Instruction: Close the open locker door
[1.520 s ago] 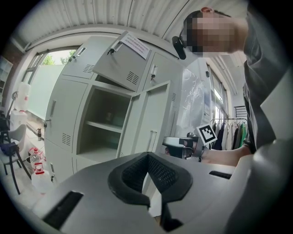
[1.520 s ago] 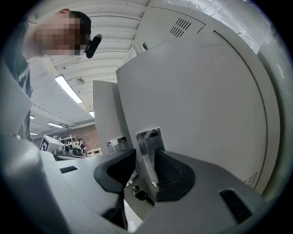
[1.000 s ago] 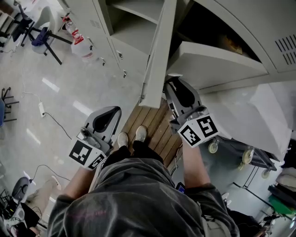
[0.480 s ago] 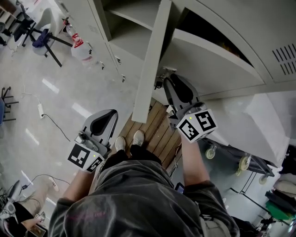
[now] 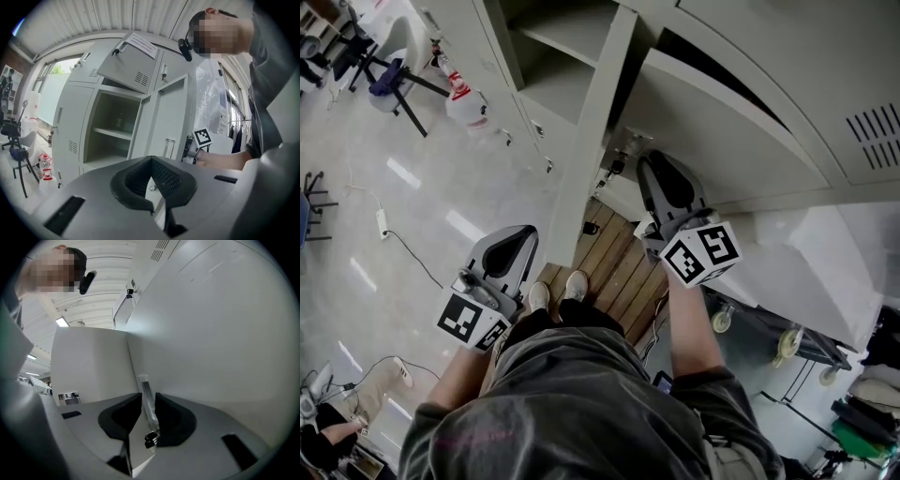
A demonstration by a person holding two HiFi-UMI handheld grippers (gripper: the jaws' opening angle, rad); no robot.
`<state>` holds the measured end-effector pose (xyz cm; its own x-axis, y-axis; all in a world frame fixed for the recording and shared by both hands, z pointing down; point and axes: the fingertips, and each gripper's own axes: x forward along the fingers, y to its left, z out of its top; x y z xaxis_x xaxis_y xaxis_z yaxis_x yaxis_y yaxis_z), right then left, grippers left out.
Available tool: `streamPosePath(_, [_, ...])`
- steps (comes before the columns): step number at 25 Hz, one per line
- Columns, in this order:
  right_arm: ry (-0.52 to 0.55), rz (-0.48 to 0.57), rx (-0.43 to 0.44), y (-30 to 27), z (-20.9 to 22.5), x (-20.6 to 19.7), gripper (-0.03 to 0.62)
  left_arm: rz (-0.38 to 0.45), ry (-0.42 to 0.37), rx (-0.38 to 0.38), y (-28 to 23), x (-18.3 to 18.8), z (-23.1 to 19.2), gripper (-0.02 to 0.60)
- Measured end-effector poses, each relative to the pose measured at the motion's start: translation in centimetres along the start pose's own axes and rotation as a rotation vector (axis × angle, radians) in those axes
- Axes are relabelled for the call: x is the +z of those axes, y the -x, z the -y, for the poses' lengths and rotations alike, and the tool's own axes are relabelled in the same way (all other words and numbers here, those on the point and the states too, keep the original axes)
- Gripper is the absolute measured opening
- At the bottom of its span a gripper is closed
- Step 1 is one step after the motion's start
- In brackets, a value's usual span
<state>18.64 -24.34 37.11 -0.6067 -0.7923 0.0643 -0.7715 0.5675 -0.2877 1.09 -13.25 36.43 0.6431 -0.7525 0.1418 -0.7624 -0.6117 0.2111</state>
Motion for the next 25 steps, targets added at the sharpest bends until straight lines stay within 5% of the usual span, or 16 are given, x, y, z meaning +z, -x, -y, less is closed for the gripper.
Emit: streamPosePath(25, [-0.015, 0.027, -0.103, 0.2, 4.2, 0.9, 0.092, 0.005, 0.001, 0.006, -1.5, 0.2, 0.5, 0.014])
